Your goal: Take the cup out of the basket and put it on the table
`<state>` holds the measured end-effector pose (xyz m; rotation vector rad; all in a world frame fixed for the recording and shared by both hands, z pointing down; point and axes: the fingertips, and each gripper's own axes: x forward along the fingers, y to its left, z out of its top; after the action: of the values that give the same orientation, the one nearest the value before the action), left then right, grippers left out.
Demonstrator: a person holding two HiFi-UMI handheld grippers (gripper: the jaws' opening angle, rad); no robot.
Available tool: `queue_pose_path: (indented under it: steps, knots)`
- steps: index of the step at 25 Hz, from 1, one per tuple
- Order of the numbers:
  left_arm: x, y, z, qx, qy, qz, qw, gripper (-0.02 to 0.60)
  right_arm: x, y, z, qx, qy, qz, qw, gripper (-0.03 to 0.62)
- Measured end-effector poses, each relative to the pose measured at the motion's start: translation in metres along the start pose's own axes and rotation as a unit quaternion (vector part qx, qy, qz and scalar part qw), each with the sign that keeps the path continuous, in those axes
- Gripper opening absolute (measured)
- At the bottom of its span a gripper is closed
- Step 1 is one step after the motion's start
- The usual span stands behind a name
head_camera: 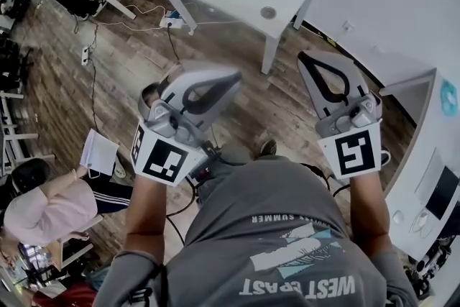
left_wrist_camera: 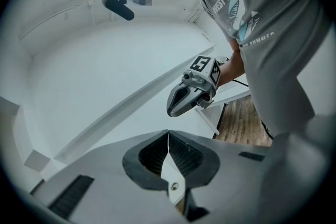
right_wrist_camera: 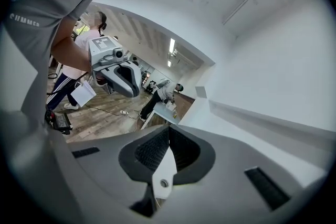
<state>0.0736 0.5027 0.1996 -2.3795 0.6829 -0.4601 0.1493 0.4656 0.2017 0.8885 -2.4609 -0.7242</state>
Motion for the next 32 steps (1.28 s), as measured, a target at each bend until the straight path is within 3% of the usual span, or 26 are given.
queue_pose_path:
  steps: [10,23,32]
  knots:
    - [0.021,0.033,-0.036,-0.011,-0.007,-0.018,0.9998,0.015,0.036,-0.029,-0.022,0.013,0.029,-0.015,0.999,0.011]
    - [0.026,0.116,-0.087,0.007,-0.062,-0.034,0.9975,0.015,0.113,-0.074,-0.014,0.002,0.058,-0.073,0.996,0.011]
    - [0.068,0.135,-0.110,-0.011,-0.048,-0.031,0.9983,0.015,0.138,-0.104,-0.050,0.010,0.061,-0.054,0.997,0.011]
